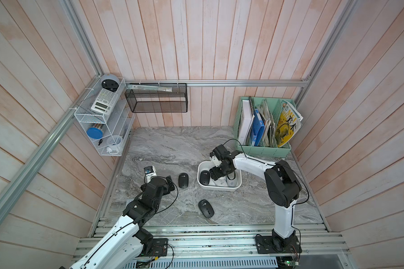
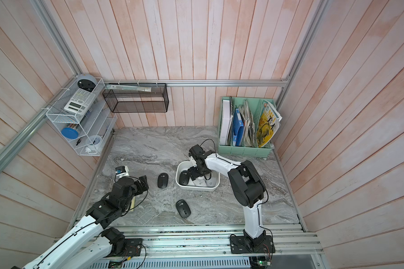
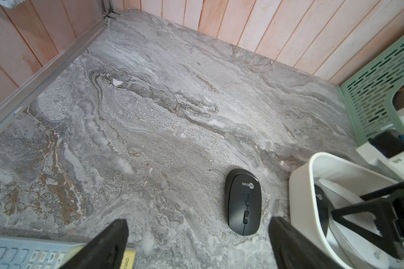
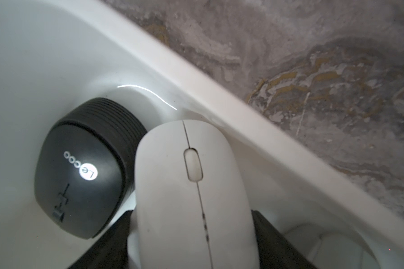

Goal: Take out the mouse from the storage box
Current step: Pick up the mouse from the storage box, then place the mouse at the center of the board.

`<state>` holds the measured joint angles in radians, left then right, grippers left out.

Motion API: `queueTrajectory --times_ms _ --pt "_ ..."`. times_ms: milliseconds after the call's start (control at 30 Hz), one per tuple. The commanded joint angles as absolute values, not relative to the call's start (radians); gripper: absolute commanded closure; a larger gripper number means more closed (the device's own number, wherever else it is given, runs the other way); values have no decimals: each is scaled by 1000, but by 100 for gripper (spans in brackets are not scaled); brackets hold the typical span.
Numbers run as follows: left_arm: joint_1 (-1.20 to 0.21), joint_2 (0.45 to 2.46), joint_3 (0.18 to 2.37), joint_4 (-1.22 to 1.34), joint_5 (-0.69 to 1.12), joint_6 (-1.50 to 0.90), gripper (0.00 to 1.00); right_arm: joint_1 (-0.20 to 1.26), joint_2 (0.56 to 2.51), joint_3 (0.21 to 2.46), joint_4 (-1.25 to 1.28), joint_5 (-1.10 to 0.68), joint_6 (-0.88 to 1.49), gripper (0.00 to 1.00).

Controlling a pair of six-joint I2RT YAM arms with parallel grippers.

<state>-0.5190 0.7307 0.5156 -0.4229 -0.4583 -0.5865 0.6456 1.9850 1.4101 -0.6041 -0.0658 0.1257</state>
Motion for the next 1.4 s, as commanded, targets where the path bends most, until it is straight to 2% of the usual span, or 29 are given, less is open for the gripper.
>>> queueTrajectory --times_ms 0,567,900,1133,1367 --pt "-516 740 521 -416 -482 -576 0 653 1981 1428 -633 -48 129 35" --pt "-516 698 520 -440 -515 -581 0 744 1773 1361 -690 105 177 40" --pt "-516 557 503 -506 -633 -613 0 966 1645 1299 -655 135 271 41" --pt "-517 419 488 -568 -725 -646 0 1128 1721 1300 -570 190 310 41" --pt "-517 337 476 -588 -742 -654 0 1174 1852 1343 -499 160 357 42"
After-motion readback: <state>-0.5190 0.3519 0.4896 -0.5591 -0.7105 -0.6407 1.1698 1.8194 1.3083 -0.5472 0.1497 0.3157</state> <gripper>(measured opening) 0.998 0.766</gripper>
